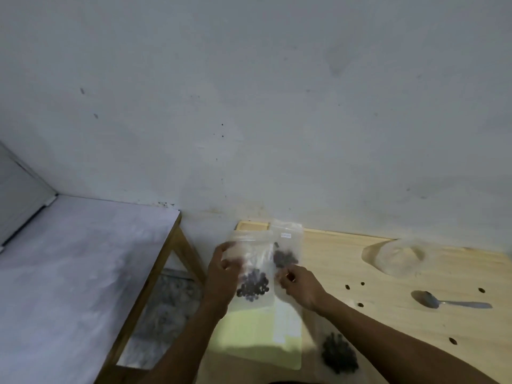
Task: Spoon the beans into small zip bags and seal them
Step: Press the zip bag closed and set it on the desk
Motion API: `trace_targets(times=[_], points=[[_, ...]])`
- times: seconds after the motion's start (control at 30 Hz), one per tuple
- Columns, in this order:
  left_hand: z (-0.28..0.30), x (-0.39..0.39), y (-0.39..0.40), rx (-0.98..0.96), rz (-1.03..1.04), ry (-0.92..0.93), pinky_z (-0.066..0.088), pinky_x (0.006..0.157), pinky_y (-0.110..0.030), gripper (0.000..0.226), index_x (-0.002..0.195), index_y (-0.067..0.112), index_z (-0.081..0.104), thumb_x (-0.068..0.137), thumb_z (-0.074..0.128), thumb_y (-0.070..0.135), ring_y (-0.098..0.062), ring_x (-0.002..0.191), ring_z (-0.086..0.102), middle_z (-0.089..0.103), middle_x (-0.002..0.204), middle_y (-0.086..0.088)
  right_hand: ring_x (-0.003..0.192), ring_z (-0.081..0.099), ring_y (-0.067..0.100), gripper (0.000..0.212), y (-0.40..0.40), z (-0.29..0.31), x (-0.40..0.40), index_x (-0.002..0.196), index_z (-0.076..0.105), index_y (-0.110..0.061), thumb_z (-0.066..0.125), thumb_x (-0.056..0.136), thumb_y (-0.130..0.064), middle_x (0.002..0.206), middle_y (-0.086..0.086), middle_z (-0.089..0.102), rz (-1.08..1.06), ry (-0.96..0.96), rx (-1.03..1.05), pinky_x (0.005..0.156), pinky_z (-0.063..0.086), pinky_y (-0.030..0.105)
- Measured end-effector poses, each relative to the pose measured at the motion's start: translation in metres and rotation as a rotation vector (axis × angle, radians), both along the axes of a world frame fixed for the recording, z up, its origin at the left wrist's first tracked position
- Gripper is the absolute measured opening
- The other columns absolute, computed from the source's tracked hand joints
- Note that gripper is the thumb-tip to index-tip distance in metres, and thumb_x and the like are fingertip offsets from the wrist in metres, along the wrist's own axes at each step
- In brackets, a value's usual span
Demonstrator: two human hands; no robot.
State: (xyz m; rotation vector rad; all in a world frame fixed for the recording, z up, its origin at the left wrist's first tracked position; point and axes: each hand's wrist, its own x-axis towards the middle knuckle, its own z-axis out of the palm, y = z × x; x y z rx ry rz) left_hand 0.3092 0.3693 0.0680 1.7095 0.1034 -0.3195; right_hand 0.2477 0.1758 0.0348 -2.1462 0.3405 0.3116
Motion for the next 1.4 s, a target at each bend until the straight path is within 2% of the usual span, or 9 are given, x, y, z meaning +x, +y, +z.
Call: trace_targets(times=[0.2,0.43,0.57,0.73,0.87,1.03,1.17,1.27,1.4], points=[[0.006,0.009,0.035,-0.123,0.167,0.056,0.056,0.055,-0.023,0.041,0.125,0.012,0.051,0.090,0.059,-0.008,-0.011,0.069,0.071,0.066,0.098,-0.012,0.118,0.056,0.027,0.029,0.025,-0.031,0.002,0.118,0.063,-0.013,0.047,0.095,-0.022,0.127,0.007,0.059,0.475,0.000,-0.351,0.090,0.045,0.031],[0.010,0.006,0.043,-0.164,0.224,0.067,0.059,0.064,-0.032,0.042,0.112,0.028,0.055,0.084,0.068,-0.001,-0.030,0.092,0.069,0.067,0.109,-0.016,0.107,0.056,0.032,0.019,0.037,-0.046,0.005,0.106,0.061,-0.021,0.052,0.089,-0.025,0.122,0.009,0.057,0.546,-0.019,-0.539,0.083,0.047,0.034],[0.011,0.009,0.037,-0.224,0.225,0.091,0.061,0.075,-0.043,0.041,0.122,0.020,0.053,0.088,0.065,0.001,-0.032,0.091,0.072,0.068,0.107,-0.018,0.107,0.055,0.030,0.011,0.039,-0.046,0.008,0.098,0.060,-0.019,0.055,0.090,-0.025,0.119,0.007,0.055,0.550,-0.022,-0.489,0.082,0.046,0.033],[0.017,0.016,0.024,-0.237,0.181,0.075,0.060,0.077,-0.044,0.041,0.127,0.019,0.052,0.091,0.062,0.001,-0.030,0.090,0.073,0.070,0.104,-0.013,0.078,0.051,0.020,0.016,0.021,-0.034,0.009,0.084,0.047,-0.020,0.051,0.092,-0.033,0.087,0.000,0.054,0.386,-0.005,-0.300,0.071,0.043,0.035],[0.025,0.025,0.008,-0.225,0.138,0.016,0.059,0.065,-0.033,0.039,0.123,0.021,0.052,0.092,0.059,-0.001,-0.026,0.078,0.072,0.072,0.096,-0.014,0.084,0.062,0.017,0.013,-0.017,-0.001,0.017,0.097,0.062,-0.021,0.055,0.087,-0.026,0.092,-0.002,0.066,0.199,-0.026,-0.141,0.071,0.047,0.024],[0.048,0.031,-0.029,-0.156,0.054,-0.062,0.059,0.062,-0.034,0.041,0.117,0.024,0.056,0.085,0.064,-0.001,-0.026,0.077,0.068,0.068,0.093,-0.015,0.075,0.060,0.014,0.012,-0.050,0.062,0.034,0.086,0.066,-0.015,0.058,0.092,-0.009,0.080,-0.002,0.066,-0.162,-0.184,0.149,0.065,0.047,0.019],[0.061,0.031,-0.061,0.009,-0.018,-0.209,0.055,0.075,-0.027,0.039,0.123,0.027,0.056,0.089,0.062,0.010,-0.013,0.094,0.067,0.069,0.109,0.002,0.068,0.056,0.012,0.010,-0.051,0.108,0.037,0.094,0.069,-0.010,0.060,0.092,-0.005,0.077,0.005,0.061,-0.276,-0.329,0.342,0.059,0.045,0.012],[0.069,0.025,-0.082,-0.007,-0.116,-0.252,0.058,0.083,-0.030,0.036,0.127,0.029,0.054,0.093,0.062,0.017,-0.009,0.098,0.068,0.068,0.114,0.006,0.065,0.058,0.006,0.005,-0.048,0.122,0.038,0.089,0.071,-0.011,0.068,0.088,-0.008,0.072,-0.004,0.064,-0.332,-0.398,0.337,0.063,0.048,0.015],[0.079,0.014,-0.100,-0.072,-0.177,-0.249,0.051,0.070,-0.010,0.037,0.129,0.030,0.051,0.095,0.062,0.018,0.004,0.092,0.067,0.068,0.111,0.013,0.068,0.060,-0.002,0.005,-0.052,0.126,0.035,0.086,0.073,-0.016,0.071,0.086,-0.011,0.077,-0.006,0.070,-0.401,-0.490,0.205,0.066,0.048,0.011]])
